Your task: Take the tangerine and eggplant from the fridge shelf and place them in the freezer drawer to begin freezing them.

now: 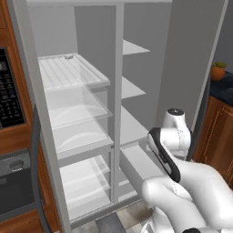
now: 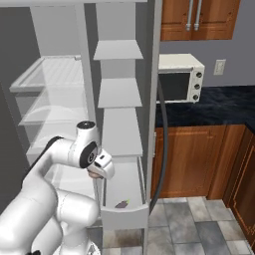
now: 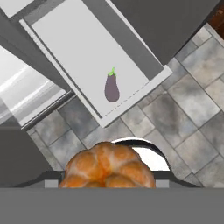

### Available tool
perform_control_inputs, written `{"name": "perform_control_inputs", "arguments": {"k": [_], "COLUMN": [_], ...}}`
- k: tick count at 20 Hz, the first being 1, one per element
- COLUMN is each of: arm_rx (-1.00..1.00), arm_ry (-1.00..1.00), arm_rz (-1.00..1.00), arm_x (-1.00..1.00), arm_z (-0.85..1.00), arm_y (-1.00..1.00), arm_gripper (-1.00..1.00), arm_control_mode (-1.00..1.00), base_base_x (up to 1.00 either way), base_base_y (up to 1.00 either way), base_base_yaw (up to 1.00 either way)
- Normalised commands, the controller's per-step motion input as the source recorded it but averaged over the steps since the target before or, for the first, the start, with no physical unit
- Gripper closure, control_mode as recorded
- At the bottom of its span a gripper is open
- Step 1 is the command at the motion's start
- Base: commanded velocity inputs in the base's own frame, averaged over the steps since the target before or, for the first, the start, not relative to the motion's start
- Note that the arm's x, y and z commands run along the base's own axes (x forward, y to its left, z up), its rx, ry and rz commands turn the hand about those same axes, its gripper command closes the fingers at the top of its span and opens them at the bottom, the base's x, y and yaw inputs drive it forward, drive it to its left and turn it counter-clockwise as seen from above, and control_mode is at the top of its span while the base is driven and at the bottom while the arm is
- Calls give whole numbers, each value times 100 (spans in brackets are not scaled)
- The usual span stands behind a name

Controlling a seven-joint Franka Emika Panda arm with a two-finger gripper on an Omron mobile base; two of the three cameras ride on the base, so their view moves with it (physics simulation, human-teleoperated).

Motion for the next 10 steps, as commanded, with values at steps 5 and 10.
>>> {"name": "perform_control_inputs", "arguments": {"k": [5,10], "arm_rx": [5,0], "arm_ry": [9,11], "arm_rz": [-7,-6], "arm_x": [28,32], "arm_z": [-58,-62], "arm_y": [-17,-3], "arm_gripper": [100,100], "arm_control_mode": [-100,-100], "base_base_x": [0,0], "base_base_y": [0,0], "base_base_yaw": [0,0]}}
